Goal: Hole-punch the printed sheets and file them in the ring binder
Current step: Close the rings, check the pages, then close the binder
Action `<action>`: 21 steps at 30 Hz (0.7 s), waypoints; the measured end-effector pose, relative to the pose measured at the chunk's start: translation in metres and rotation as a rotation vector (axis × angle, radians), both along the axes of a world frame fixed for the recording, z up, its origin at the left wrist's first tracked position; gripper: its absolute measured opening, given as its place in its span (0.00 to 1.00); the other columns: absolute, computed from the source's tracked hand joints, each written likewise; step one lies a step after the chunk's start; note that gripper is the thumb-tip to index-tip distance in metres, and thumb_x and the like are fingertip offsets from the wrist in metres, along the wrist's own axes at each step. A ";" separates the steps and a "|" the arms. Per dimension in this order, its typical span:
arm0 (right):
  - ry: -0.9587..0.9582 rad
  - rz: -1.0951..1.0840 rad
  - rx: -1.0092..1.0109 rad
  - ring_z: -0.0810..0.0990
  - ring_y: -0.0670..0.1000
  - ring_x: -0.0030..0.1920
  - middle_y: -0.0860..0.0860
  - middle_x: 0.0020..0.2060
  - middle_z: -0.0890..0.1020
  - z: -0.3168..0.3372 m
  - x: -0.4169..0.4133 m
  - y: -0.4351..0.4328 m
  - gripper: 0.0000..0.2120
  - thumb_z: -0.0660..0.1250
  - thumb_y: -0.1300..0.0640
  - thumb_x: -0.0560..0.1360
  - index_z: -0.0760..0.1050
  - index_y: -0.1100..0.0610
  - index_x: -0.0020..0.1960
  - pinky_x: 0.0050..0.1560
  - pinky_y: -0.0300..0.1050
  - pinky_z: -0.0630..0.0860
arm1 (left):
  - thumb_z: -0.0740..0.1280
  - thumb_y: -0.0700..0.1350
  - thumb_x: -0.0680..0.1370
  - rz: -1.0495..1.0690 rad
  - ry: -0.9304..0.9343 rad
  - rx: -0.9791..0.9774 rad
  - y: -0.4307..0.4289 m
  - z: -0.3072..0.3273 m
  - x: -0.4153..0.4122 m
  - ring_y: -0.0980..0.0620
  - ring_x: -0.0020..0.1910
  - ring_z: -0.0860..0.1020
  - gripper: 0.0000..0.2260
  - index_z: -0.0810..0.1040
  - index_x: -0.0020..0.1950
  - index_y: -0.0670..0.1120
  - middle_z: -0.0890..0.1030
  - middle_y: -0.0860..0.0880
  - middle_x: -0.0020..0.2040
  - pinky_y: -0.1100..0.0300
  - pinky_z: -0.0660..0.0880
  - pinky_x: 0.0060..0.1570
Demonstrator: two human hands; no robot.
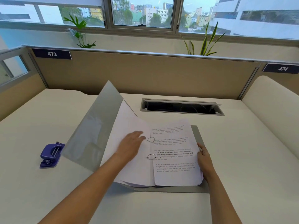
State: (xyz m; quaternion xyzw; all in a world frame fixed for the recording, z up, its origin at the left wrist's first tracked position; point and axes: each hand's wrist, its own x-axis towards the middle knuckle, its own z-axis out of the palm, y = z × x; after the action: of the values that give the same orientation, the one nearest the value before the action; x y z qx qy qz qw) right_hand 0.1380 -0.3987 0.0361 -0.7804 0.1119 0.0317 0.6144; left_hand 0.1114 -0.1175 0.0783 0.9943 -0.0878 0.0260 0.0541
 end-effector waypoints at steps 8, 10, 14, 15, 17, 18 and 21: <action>0.014 0.004 -0.016 0.72 0.52 0.55 0.52 0.60 0.72 -0.001 0.000 -0.002 0.18 0.51 0.62 0.81 0.64 0.56 0.70 0.51 0.45 0.68 | 0.43 0.53 0.83 -0.036 0.211 0.251 -0.010 -0.037 -0.004 0.50 0.78 0.47 0.24 0.45 0.78 0.49 0.47 0.52 0.79 0.53 0.43 0.75; 0.013 0.001 -0.008 0.72 0.52 0.55 0.52 0.59 0.72 0.000 0.000 -0.001 0.18 0.51 0.62 0.81 0.64 0.56 0.70 0.51 0.45 0.68 | 0.43 0.53 0.83 -0.024 0.208 0.278 -0.005 -0.041 -0.006 0.49 0.78 0.46 0.23 0.44 0.78 0.51 0.46 0.52 0.79 0.53 0.41 0.75; 0.012 0.018 0.015 0.72 0.52 0.55 0.52 0.59 0.72 0.004 -0.002 -0.001 0.19 0.50 0.64 0.81 0.64 0.57 0.70 0.52 0.45 0.68 | 0.44 0.52 0.83 -0.018 0.224 0.308 0.001 -0.043 -0.006 0.49 0.78 0.47 0.23 0.45 0.78 0.50 0.47 0.51 0.79 0.53 0.41 0.75; 0.011 0.033 0.022 0.72 0.53 0.55 0.52 0.59 0.72 0.007 -0.002 -0.002 0.18 0.50 0.64 0.81 0.65 0.57 0.70 0.52 0.46 0.68 | 0.45 0.51 0.83 -0.021 0.229 0.287 0.001 -0.042 -0.005 0.50 0.78 0.48 0.23 0.47 0.78 0.50 0.49 0.51 0.79 0.53 0.41 0.75; 0.019 0.083 0.023 0.75 0.54 0.54 0.52 0.58 0.75 0.017 -0.002 -0.002 0.16 0.52 0.60 0.82 0.68 0.56 0.67 0.48 0.45 0.71 | 0.48 0.51 0.83 -0.008 0.239 0.148 0.001 -0.039 -0.001 0.52 0.77 0.52 0.22 0.53 0.77 0.50 0.54 0.51 0.78 0.55 0.44 0.75; 0.029 0.119 0.038 0.77 0.54 0.53 0.53 0.56 0.77 0.023 -0.001 -0.001 0.14 0.53 0.56 0.82 0.71 0.54 0.64 0.46 0.44 0.72 | 0.49 0.51 0.83 0.012 0.245 0.013 -0.001 -0.036 0.001 0.53 0.76 0.55 0.21 0.56 0.76 0.50 0.57 0.51 0.77 0.56 0.47 0.75; 0.061 0.293 0.122 0.80 0.50 0.50 0.49 0.51 0.81 0.049 -0.002 0.011 0.16 0.52 0.46 0.81 0.76 0.48 0.57 0.47 0.45 0.75 | 0.55 0.51 0.82 0.130 0.257 -0.511 -0.008 -0.021 0.004 0.52 0.71 0.66 0.19 0.67 0.72 0.49 0.68 0.51 0.73 0.59 0.60 0.70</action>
State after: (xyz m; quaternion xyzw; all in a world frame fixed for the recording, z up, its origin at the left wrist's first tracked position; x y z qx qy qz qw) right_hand 0.1357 -0.3876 0.0852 -0.7482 0.0133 0.1514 0.6458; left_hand 0.1154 -0.1259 0.0570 0.9472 -0.0069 -0.0756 0.3115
